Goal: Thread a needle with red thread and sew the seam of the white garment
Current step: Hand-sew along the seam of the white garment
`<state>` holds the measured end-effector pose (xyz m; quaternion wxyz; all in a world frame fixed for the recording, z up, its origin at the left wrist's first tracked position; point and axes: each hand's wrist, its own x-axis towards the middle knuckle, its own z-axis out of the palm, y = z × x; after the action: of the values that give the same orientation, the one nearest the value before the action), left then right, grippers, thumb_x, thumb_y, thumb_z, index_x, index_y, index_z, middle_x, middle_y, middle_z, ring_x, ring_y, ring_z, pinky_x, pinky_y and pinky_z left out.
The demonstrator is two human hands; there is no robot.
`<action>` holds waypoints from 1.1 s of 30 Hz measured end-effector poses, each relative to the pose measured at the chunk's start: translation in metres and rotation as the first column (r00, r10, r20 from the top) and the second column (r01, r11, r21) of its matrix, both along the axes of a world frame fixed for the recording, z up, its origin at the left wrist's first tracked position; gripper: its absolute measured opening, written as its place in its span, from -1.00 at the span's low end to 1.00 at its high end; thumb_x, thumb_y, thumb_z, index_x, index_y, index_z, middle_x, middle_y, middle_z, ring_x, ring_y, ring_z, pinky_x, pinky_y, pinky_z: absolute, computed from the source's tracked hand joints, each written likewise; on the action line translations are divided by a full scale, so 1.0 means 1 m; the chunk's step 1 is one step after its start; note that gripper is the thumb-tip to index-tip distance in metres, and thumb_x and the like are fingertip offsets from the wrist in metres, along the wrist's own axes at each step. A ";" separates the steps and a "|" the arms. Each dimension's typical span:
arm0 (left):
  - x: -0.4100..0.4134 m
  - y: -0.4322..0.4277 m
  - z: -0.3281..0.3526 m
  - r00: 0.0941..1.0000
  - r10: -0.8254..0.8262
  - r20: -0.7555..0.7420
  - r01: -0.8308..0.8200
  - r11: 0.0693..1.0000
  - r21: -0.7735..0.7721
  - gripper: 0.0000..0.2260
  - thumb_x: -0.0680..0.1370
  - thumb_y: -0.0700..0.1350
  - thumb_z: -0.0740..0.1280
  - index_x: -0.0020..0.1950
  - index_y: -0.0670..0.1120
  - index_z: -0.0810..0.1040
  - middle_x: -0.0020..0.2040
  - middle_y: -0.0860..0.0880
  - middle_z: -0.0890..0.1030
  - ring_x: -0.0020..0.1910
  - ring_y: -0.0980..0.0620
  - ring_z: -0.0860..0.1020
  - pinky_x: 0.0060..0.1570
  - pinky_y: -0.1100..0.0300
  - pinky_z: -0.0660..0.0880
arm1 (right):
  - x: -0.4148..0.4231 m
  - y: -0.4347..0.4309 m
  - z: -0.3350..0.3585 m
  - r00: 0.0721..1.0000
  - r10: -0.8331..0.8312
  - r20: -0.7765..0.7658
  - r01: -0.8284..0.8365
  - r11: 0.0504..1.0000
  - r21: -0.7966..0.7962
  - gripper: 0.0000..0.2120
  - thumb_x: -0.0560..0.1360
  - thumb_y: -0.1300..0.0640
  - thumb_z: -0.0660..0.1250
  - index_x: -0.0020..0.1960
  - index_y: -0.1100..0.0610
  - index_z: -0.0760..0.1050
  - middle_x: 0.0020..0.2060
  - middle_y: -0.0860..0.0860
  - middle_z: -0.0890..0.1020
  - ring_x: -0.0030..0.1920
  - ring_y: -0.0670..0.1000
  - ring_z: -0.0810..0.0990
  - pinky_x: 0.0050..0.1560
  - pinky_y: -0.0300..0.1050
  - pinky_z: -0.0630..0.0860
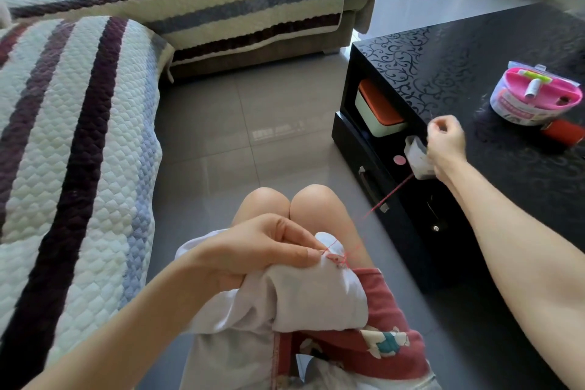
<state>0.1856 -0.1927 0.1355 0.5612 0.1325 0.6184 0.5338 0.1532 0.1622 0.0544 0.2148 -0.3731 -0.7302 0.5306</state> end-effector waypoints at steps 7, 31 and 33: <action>-0.003 0.000 0.001 1.000 0.023 0.014 -0.023 1.000 0.009 -0.80 0.42 -0.18 0.41 0.00 -0.23 0.68 -0.08 -0.09 0.70 -0.10 0.10 0.65 -0.07 0.29 0.55 | 0.039 -0.094 0.039 0.680 0.722 0.127 -0.712 0.692 -0.120 -0.77 0.51 0.07 0.36 0.08 0.18 0.61 -0.32 -0.16 0.62 -0.36 -0.26 0.48 -0.38 -0.44 0.30; 0.000 0.001 0.008 0.996 -0.006 0.092 0.005 1.000 0.012 -0.88 0.42 -0.19 0.43 -0.09 -0.15 0.72 -0.17 -0.07 0.70 -0.20 0.11 0.65 -0.19 0.30 0.55 | 0.037 -0.089 -0.026 0.748 0.338 0.571 -0.610 0.689 0.391 -0.85 0.53 0.07 0.31 -0.15 0.11 0.58 -0.25 -0.04 0.60 -0.08 0.06 0.58 -0.18 -0.16 0.31; 0.000 0.001 0.009 0.994 -0.007 0.106 0.006 1.000 0.014 -0.89 0.42 -0.19 0.43 -0.10 -0.16 0.71 -0.18 -0.06 0.70 -0.21 0.11 0.65 -0.21 0.30 0.55 | 0.035 -0.086 -0.035 0.741 0.267 0.617 -0.598 0.680 0.424 -0.84 0.54 0.08 0.29 -0.11 0.13 0.59 -0.14 0.03 0.64 -0.02 0.11 0.59 -0.14 -0.15 0.32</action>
<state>0.1854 -0.1921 0.1444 0.5941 0.1098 0.5836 0.5426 0.1881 0.0764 0.0189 -0.0163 -0.2195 -0.9567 0.1903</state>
